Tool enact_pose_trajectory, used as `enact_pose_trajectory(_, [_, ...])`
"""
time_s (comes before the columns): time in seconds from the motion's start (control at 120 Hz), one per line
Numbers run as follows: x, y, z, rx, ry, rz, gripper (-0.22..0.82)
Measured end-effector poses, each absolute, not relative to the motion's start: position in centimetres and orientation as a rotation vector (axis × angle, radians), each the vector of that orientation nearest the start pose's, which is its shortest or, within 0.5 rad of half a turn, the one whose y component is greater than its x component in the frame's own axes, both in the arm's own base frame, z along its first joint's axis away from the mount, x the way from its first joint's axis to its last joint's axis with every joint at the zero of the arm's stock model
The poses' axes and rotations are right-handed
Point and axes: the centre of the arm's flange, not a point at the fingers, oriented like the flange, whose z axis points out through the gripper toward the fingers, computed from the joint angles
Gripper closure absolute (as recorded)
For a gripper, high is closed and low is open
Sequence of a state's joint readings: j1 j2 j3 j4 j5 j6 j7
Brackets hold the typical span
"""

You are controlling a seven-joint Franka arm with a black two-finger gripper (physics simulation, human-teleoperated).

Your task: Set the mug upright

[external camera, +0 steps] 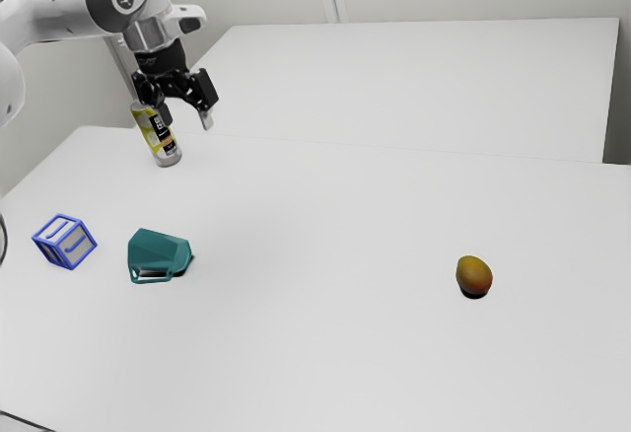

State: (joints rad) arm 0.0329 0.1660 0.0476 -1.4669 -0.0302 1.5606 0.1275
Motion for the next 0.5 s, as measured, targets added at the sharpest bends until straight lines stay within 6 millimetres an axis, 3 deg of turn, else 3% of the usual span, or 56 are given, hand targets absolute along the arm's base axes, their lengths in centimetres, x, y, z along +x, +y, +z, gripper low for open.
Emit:
enact_pose_trajectory(0.267, [59.4, 4.1, 57.0, -3.172, 0.074, 0.164, 0.00])
enact_pose_trajectory(0.367, [57.6, 4.4, 56.5, -3.182, 0.061, 0.200, 0.00])
enact_pose_trajectory(0.5, [54.5, 6.6, 59.1, -3.256, 0.008, 0.138, 0.00])
